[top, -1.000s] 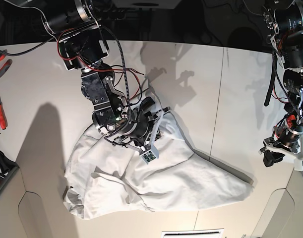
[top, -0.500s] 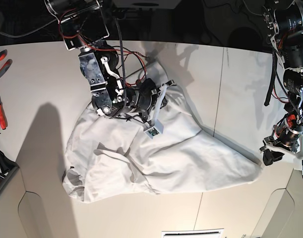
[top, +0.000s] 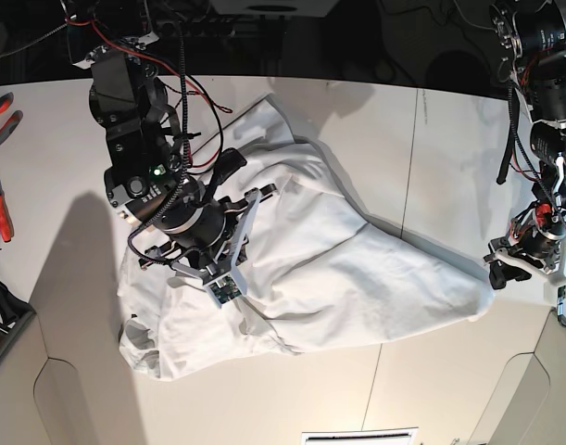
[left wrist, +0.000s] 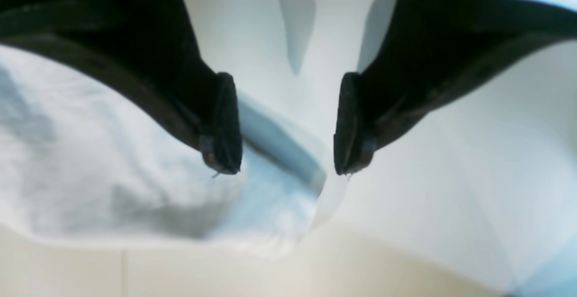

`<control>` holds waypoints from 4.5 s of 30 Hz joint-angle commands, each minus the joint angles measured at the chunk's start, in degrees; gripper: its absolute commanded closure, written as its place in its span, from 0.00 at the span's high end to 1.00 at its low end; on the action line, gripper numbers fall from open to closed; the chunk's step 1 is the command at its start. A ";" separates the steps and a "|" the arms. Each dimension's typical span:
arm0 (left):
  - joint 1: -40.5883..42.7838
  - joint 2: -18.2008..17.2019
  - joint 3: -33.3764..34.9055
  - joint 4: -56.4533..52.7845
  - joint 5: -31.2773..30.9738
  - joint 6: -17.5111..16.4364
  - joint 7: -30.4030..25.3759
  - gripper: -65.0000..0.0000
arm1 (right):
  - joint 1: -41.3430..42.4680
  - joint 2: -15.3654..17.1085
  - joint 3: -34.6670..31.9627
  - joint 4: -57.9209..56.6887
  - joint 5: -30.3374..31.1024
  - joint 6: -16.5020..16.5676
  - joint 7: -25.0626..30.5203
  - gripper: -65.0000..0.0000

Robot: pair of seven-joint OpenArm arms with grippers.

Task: Layout the t-shirt on the table in an organized manner, then fold the t-shirt properly
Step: 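Lower the shirt with the right gripper and move the left gripper toward the hem, then grasp the shirt edge with the left gripper and pull it away from the right gripper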

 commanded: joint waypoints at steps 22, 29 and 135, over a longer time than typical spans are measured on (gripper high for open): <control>-12.22 5.64 -0.22 -20.24 -15.89 -2.14 -2.91 0.55 | 0.72 0.02 0.13 -27.56 -6.47 -0.04 1.90 0.00; -14.08 7.10 -0.22 -21.22 -15.89 -2.16 -3.19 0.18 | 0.72 0.00 0.13 -27.56 -6.47 -0.04 1.92 0.00; -26.71 14.80 34.47 -25.18 -0.90 -3.30 -10.67 0.00 | 0.70 -0.31 0.13 -27.56 -6.45 -0.04 2.58 0.00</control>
